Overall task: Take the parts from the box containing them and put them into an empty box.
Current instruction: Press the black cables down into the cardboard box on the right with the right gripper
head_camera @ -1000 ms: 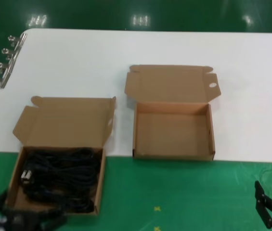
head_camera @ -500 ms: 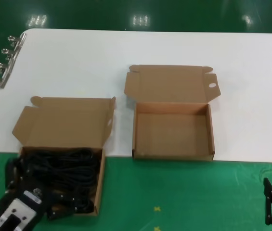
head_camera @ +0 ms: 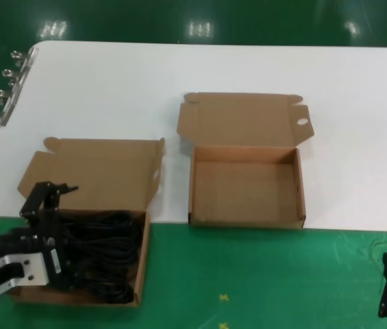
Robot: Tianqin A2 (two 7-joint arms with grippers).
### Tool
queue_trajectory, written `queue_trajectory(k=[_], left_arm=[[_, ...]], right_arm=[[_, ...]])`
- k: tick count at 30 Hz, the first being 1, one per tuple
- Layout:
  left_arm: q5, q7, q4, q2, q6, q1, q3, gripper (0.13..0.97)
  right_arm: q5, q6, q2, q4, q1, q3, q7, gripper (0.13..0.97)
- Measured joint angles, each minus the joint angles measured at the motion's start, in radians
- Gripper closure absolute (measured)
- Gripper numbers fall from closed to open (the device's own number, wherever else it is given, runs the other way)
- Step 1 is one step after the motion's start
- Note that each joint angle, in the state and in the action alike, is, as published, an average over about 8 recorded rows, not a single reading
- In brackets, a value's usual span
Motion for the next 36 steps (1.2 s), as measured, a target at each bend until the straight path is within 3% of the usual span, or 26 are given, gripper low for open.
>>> queue_trajectory(k=[4,8,12,16,22,26,32,36], left_arm=[[0.155,-0.133,0.098,0.016,0.184,-0.127,0.056,0.132],[0.233,-0.193,0.222,0.062,0.364,-0.227,0.088,0.132],[0.26,-0.16,0.383,0.144,0.512,-0.297,0.069,0.132],[0.273,-0.082,0.564,0.248,0.618,-0.356,0.019,0.132],[0.268,0.073,0.841,0.4,0.727,-0.449,-0.064,0.132],[0.268,0.195,1.027,0.488,0.769,-0.515,-0.112,0.135],[0.286,0.366,1.274,0.591,0.776,-0.603,-0.167,0.141],[0.301,0.432,1.368,0.63,0.767,-0.638,-0.194,0.177]], right_arm=[[0.0,0.0,0.0,0.0,0.0,0.0,0.0,0.932],[0.0,0.0,0.0,0.0,0.0,0.0,0.0,0.948],[0.0,0.0,0.0,0.0,0.0,0.0,0.0,0.948],[0.0,0.0,0.0,0.0,0.0,0.0,0.0,0.948],[0.0,0.0,0.0,0.0,0.0,0.0,0.0,0.948],[0.0,0.0,0.0,0.0,0.0,0.0,0.0,0.949],[0.0,0.0,0.0,0.0,0.0,0.0,0.0,0.949],[0.0,0.0,0.0,0.0,0.0,0.0,0.0,0.949]])
